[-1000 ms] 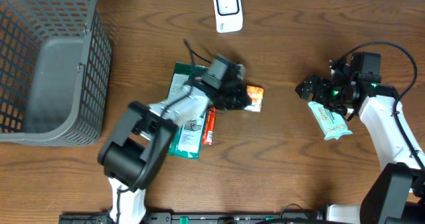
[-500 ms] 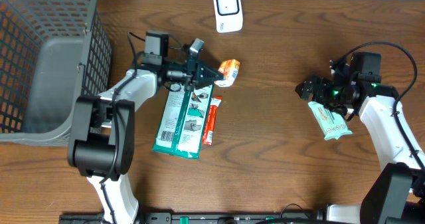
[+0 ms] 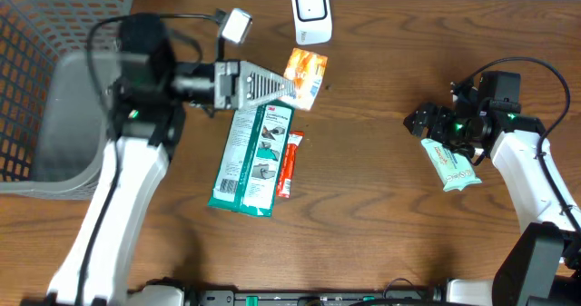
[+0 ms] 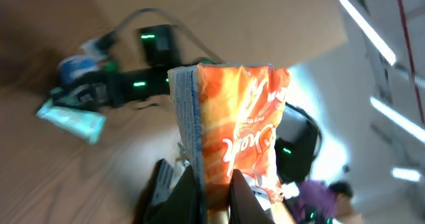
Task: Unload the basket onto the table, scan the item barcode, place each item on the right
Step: 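Carry the tissue pack with the left gripper to the white scanner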
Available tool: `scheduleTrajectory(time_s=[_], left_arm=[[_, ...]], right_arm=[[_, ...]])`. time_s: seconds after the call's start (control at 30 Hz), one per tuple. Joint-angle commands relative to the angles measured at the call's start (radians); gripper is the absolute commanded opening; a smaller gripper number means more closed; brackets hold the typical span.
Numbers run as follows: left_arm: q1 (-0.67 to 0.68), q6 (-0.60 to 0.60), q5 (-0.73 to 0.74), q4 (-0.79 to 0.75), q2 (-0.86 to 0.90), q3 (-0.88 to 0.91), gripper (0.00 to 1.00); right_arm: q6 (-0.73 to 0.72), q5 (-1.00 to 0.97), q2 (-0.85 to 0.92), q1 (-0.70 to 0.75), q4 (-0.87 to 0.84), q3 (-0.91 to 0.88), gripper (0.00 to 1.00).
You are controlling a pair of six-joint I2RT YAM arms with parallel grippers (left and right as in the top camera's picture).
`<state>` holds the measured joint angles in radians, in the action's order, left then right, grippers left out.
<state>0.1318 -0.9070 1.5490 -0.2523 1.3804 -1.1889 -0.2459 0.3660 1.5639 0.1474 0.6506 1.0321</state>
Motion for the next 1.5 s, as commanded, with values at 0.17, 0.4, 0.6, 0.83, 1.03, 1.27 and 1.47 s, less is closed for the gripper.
scheduleTrajectory(time_s=[0.17,0.4,0.6,0.83,1.03,1.27,1.47], left_arm=[[-0.005,-0.225,0.023,-0.034,-0.046,0.000,0.07],[-0.005,-0.138,0.002,-0.121,-0.028,0.000,0.07],[-0.005,-0.100,-0.109,-0.313,-0.026,0.000,0.07],[-0.004,0.054,-0.452,-0.065,0.027,0.000,0.07],[0.071,0.356,-1.008,0.365,0.051,-0.005,0.07],[0.206,0.635,-1.349,0.813,0.090,-0.309,0.07],[0.281,0.839,-1.650,1.184,0.317,-0.816,0.07]], right_arm=[[-0.004,-0.003,-0.019,0.002,0.000,0.013,0.99],[-0.004,-0.003,-0.019,0.002,0.000,0.013,0.99],[-0.004,-0.003,-0.019,0.002,0.000,0.013,0.99],[-0.004,-0.003,-0.019,0.002,0.000,0.013,0.99],[-0.004,-0.003,-0.019,0.002,0.000,0.013,0.99],[-0.004,-0.003,-0.019,0.002,0.000,0.013,0.99],[-0.004,-0.003,-0.019,0.002,0.000,0.013,0.99]])
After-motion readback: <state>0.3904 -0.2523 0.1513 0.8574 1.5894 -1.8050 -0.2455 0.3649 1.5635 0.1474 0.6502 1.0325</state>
